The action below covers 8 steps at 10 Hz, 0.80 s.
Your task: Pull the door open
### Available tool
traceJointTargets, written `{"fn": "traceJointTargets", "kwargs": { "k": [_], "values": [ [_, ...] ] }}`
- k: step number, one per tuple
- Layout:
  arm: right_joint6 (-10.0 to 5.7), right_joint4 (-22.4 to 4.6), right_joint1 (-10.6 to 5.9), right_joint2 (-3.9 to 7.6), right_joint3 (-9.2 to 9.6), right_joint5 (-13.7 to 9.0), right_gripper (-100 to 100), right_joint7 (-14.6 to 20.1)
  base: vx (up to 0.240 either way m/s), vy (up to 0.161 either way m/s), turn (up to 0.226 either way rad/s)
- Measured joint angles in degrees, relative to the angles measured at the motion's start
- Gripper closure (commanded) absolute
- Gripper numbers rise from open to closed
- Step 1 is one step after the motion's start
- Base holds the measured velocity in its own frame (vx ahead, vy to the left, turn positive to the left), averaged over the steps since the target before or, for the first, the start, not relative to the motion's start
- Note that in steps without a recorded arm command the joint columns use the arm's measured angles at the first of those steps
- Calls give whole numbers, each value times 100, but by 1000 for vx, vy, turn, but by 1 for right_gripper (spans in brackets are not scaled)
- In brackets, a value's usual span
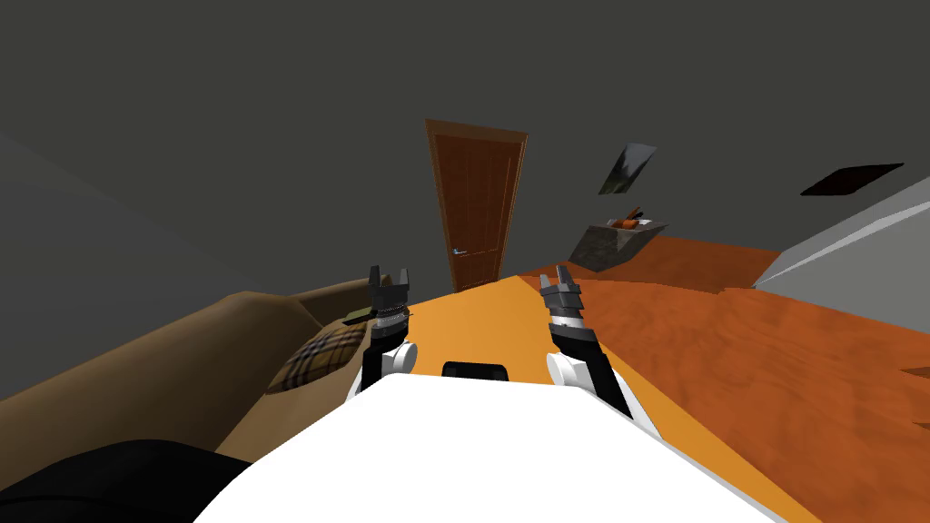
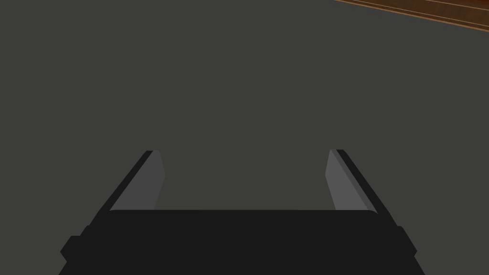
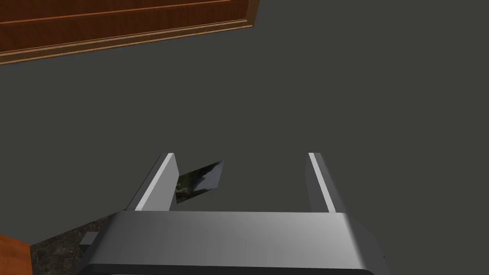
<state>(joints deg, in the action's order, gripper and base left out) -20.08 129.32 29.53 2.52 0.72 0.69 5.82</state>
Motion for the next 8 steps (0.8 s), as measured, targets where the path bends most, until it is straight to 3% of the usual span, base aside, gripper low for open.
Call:
{"fn": "traceJointTargets", "kwargs": {
  "k": [3, 8],
  "values": [
    [-59, -301, -146, 63, -48, -1, -100, 31, 80, 30, 50],
    [-287, -976, -394, 134, -87, 24, -100, 57, 89, 30, 55]
  ]
}}
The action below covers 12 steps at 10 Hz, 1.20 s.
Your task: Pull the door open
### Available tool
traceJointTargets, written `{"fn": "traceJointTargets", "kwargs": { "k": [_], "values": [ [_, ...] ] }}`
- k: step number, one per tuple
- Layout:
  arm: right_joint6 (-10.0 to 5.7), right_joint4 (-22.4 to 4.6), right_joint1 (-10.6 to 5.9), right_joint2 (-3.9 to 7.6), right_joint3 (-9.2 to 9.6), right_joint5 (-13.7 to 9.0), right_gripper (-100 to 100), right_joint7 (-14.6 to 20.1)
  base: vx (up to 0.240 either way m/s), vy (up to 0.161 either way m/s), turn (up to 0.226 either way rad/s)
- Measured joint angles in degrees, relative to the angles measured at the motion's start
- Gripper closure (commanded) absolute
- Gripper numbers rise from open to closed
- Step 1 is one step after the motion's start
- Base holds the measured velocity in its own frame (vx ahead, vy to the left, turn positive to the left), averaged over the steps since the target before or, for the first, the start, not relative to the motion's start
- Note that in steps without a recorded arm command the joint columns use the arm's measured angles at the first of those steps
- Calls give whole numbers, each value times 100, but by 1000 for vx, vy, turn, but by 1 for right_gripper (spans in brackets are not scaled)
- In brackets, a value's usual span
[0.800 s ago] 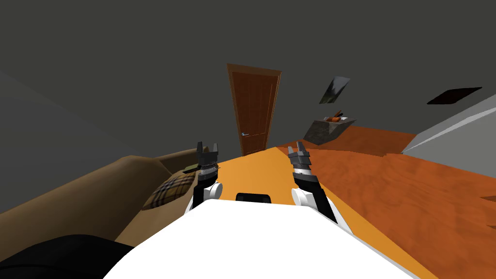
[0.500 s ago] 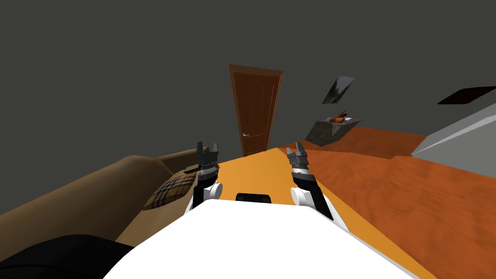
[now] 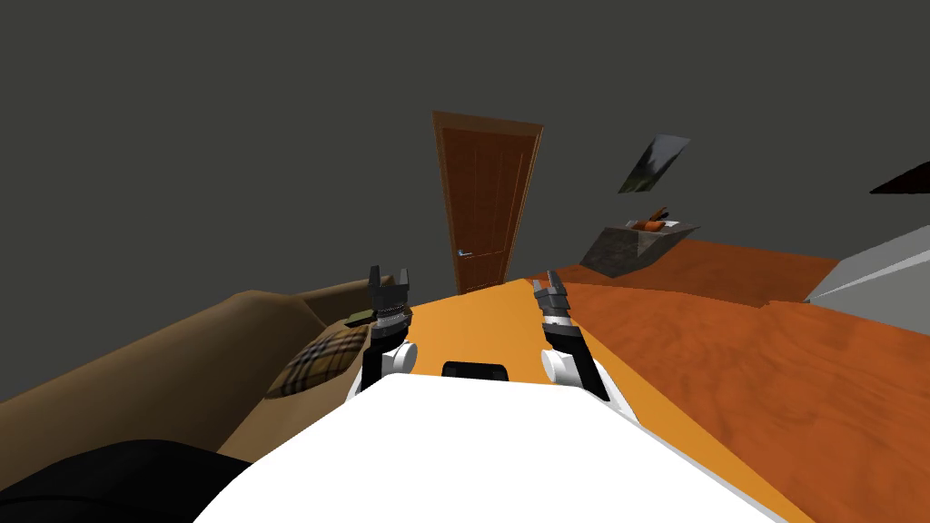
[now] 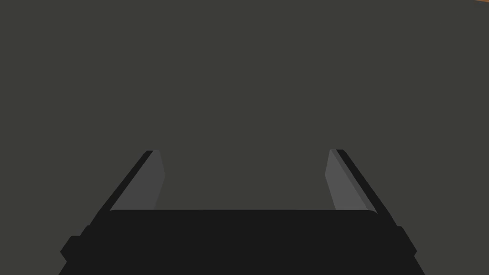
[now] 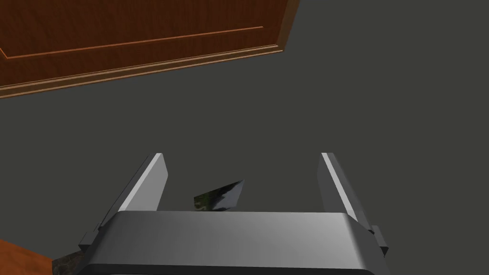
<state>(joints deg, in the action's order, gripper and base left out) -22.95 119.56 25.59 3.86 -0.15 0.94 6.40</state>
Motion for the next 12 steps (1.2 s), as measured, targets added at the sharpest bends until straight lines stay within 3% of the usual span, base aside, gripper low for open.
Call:
{"fn": "traceJointTargets", "kwargs": {
  "k": [12],
  "values": [
    [-522, -1752, -712, 149, -133, 60, -100, 78, 87, 28, 61]
  ]
}}
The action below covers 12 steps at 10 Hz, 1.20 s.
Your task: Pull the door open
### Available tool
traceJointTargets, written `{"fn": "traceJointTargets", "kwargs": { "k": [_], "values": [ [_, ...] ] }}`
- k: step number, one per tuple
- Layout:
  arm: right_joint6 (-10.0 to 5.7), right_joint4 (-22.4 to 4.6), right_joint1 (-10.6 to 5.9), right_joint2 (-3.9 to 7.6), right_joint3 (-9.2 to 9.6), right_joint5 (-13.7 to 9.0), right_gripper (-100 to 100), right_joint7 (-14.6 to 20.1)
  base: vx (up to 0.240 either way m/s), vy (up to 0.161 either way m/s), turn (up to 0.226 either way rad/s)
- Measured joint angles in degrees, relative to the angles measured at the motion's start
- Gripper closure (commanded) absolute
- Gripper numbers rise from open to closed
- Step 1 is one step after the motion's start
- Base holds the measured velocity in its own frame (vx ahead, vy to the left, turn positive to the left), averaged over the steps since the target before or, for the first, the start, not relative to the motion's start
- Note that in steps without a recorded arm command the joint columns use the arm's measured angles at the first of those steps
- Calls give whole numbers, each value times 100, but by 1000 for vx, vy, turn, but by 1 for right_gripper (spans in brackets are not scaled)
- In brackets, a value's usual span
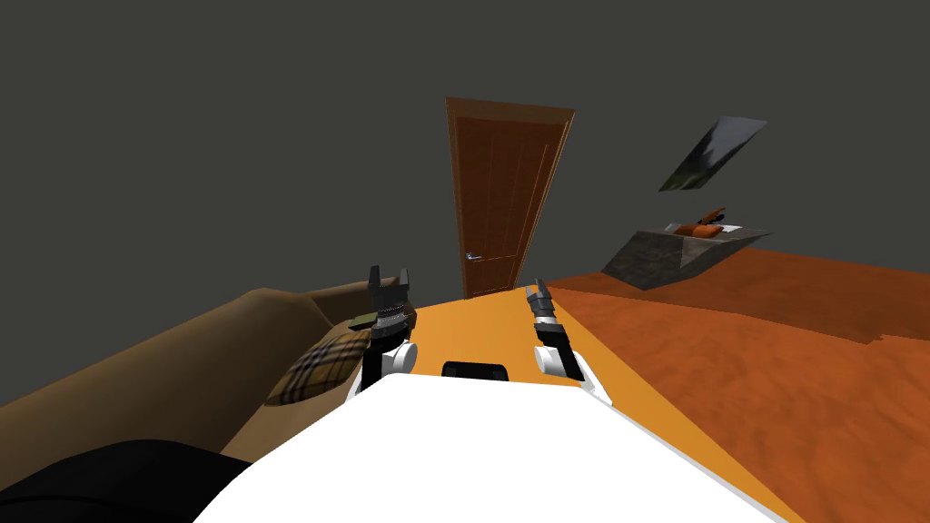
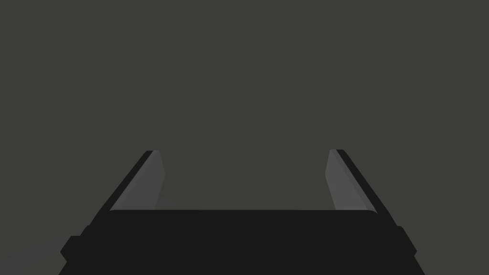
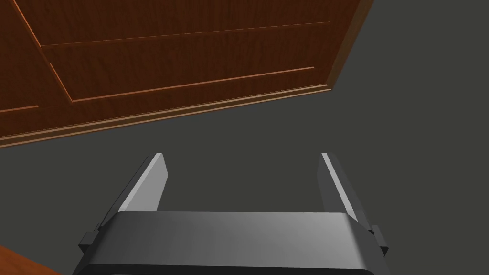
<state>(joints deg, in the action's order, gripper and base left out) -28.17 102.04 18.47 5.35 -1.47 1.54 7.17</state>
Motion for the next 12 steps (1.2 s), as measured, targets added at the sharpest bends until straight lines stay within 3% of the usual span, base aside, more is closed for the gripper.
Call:
{"fn": "traceJointTargets", "kwargs": {
  "k": [12],
  "values": [
    [-524, -1782, -745, 140, -156, 50, -100, 102, 80, 24, 61]
  ]
}}
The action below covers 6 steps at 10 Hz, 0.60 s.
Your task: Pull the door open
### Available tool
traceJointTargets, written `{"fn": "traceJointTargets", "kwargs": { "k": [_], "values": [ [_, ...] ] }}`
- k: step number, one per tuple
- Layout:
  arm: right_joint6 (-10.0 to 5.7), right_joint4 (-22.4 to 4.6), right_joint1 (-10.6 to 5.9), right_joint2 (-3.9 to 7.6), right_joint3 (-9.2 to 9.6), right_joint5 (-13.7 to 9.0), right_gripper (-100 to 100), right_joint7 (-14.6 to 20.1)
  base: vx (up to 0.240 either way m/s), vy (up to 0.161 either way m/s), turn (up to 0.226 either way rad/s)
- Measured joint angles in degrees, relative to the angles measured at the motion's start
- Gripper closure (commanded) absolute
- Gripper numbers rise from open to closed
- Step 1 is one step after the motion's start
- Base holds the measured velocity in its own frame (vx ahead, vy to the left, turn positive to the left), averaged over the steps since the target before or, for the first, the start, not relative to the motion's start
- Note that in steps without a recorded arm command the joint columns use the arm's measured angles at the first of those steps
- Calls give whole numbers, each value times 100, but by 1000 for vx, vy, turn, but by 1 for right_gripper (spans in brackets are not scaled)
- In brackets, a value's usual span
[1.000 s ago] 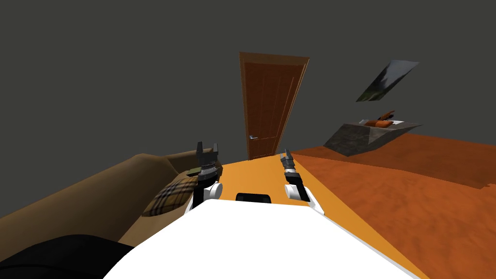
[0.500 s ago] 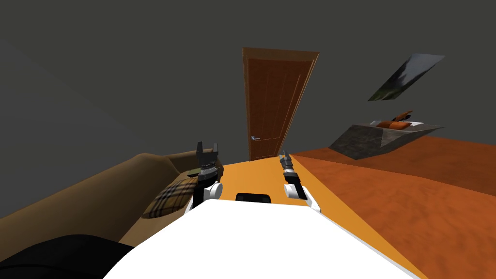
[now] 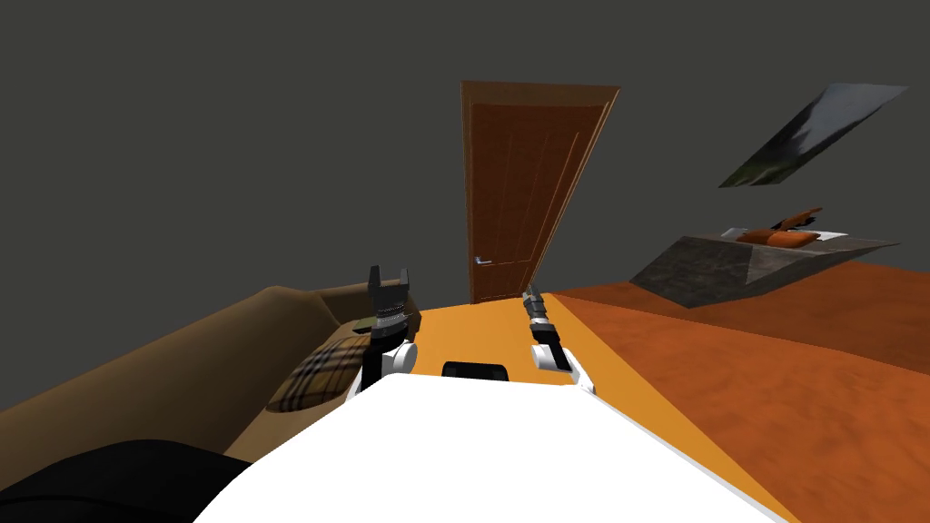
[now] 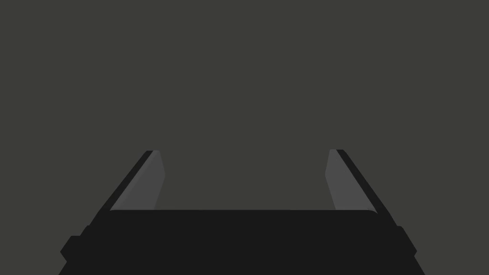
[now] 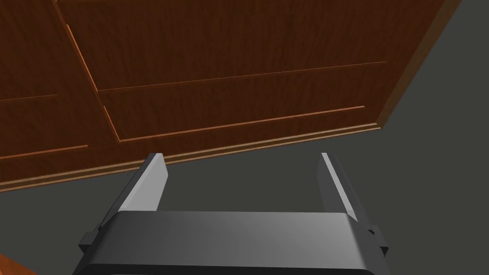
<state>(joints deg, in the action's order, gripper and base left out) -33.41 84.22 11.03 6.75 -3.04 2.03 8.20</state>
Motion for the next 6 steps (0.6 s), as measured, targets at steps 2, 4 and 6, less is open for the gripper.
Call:
{"fn": "traceJointTargets", "kwargs": {
  "k": [2, 4, 6],
  "values": [
    [-103, -354, -138, 34, -31, 6, -100, 21, 93, 25, 84],
    [-250, -754, -300, 58, -63, 18, -100, 38, 104, 21, 77],
    [-343, -1061, -414, 69, -85, 29, -100, 52, 73, 18, 43]
  ]
}}
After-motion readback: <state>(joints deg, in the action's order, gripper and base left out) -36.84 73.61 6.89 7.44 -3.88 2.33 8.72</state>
